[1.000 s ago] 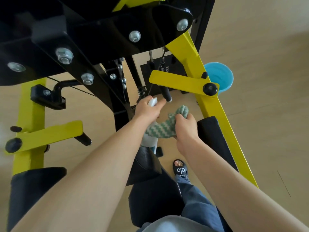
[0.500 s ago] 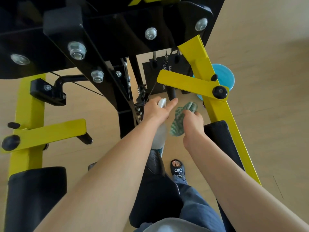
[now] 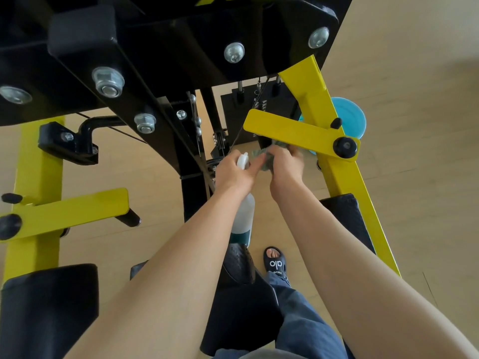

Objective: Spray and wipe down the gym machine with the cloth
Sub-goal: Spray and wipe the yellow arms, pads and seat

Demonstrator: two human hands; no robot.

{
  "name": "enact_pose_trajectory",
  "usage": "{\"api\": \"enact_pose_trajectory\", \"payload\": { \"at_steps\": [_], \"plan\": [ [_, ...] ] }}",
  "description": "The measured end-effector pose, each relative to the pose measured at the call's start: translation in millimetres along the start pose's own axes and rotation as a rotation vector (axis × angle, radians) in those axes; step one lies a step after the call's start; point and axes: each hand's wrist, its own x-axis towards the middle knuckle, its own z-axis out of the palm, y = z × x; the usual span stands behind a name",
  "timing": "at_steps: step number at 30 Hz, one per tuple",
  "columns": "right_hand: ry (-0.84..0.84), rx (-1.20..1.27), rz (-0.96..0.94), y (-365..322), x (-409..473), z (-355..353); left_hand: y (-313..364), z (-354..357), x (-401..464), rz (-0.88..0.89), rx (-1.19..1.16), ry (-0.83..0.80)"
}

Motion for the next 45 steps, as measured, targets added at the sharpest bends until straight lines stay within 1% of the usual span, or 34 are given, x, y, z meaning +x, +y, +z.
{"api": "enact_pose_trajectory", "payload": {
  "at_steps": [2,4,6,7,8,9,12,15,17,19,21,24,26,29,31,35,39,41,42,43,44,45],
  "plan": [
    [-0.103,0.017,-0.034,0.8,-1.2,1.7,1.5,1.2,0.6,0.016,0.006,0.017],
    [-0.177,0.105,-0.012,-1.5,0.3,2.7,3.2,2.0,0.0,0.041,-0.002,0.026],
    [-0.194,0.186,0.021,-3.5,4.5,4.4,3.9,0.0,0.3,0.046,-0.031,0.031],
    [-0.189,0.178,-0.001,-3.1,5.8,5.5,3.7,-2.3,0.7,0.032,-0.042,0.026],
    [-0.202,0.150,-0.046,-0.9,7.5,6.1,3.4,-5.6,1.0,0.011,-0.045,0.017],
    [-0.214,0.061,-0.115,2.2,6.9,5.6,2.3,-8.8,1.8,-0.008,-0.046,0.008],
    [-0.245,-0.296,-0.337,12.9,6.7,2.3,-1.2,-16.1,5.2,-0.040,-0.055,0.014],
    [-0.118,-0.539,-0.495,12.0,19.5,7.1,-3.2,-15.9,7.6,-0.045,-0.018,0.043],
    [-0.058,-0.576,-0.561,12.2,27.1,14.2,-5.3,-15.1,8.9,-0.037,-0.007,0.049],
    [-0.037,-0.559,-0.587,16.9,31.1,16.5,-7.9,-14.2,11.4,-0.031,0.007,0.062],
    [-0.063,-0.547,-0.617,21.9,30.2,13.1,-8.8,-14.0,13.5,-0.023,0.020,0.080],
    [-0.112,-0.483,-0.710,24.8,27.1,6.1,-6.6,-13.7,13.6,-0.014,0.035,0.086],
    [-0.133,-0.424,-0.699,21.4,19.7,4.5,-5.8,-13.5,13.3,-0.021,0.025,0.085],
    [-0.209,-0.281,-0.551,22.6,9.3,4.0,-5.0,-14.1,12.4,-0.020,0.007,0.089],
    [-0.217,-0.245,-0.495,30.0,9.6,2.8,-4.0,-14.6,11.5,-0.014,0.013,0.091],
    [-0.113,-0.373,-0.631,31.0,25.8,7.3,-4.0,-15.1,11.6,-0.008,0.027,0.092],
    [0.052,-0.462,-0.690,27.0,45.1,25.0,-6.0,-13.7,13.5,0.006,0.049,0.076],
    [0.099,-0.528,-0.718,23.3,53.2,33.6,-6.1,-13.5,13.3,0.008,0.063,0.073],
    [0.093,-0.560,-0.751,22.2,56.0,36.2,-6.3,-13.5,13.4,0.006,0.065,0.075],
    [0.045,-0.609,-0.787,22.9,61.2,37.4,-6.3,-13.3,13.4,0.004,0.063,0.076],
    [-0.031,-0.666,-0.766,24.9,62.6,38.1,-6.1,-13.0,13.5,0.004,0.060,0.077],
    [-0.042,-0.753,-0.784,24.6,60.0,37.2,-6.2,-12.5,13.3,0.006,0.060,0.077]
  ]
}}
